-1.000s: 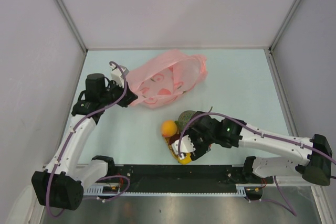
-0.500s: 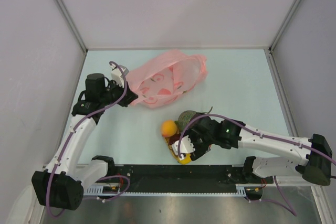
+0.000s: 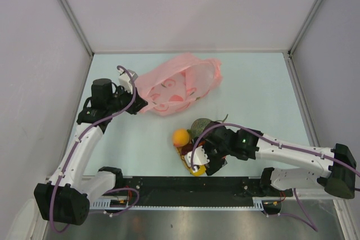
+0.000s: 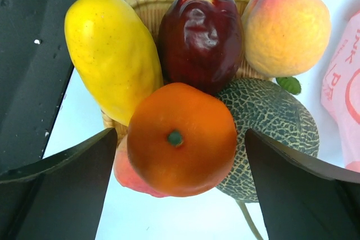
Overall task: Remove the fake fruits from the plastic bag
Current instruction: Place the fake fruit on the plate.
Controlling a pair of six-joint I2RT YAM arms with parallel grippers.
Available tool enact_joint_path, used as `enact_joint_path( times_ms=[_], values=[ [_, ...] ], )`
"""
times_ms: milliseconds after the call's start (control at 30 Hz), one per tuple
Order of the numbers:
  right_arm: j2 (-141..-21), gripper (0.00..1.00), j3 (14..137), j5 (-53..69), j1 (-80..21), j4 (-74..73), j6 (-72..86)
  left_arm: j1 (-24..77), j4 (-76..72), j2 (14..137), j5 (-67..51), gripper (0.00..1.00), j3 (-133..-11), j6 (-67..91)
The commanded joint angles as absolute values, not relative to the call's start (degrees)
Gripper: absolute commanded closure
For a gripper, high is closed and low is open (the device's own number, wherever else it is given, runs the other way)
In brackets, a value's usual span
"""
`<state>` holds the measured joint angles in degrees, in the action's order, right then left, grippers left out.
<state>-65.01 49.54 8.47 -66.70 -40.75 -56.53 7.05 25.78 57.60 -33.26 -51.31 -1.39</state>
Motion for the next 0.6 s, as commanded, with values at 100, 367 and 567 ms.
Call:
enact_joint_path(
  times_ms=[100,367,567],
  values=[
    [-63.5,0.0,49.7,7.1,-67.1,-39.5,-57.4,6.6,24.1,56.2,-34.9,1.0,-50.5,0.9],
    [-63.0,0.0,49.7,7.4,-67.2,-40.2,-57.7,6.5,24.2,56.3,-35.2,1.0,-50.6,1.0],
    [-62.8,0.0,53.4,8.0,-68.5,-43.9,-57.6,6.6,24.3,56.8,-35.1,1.0,-50.8,1.0]
  ],
)
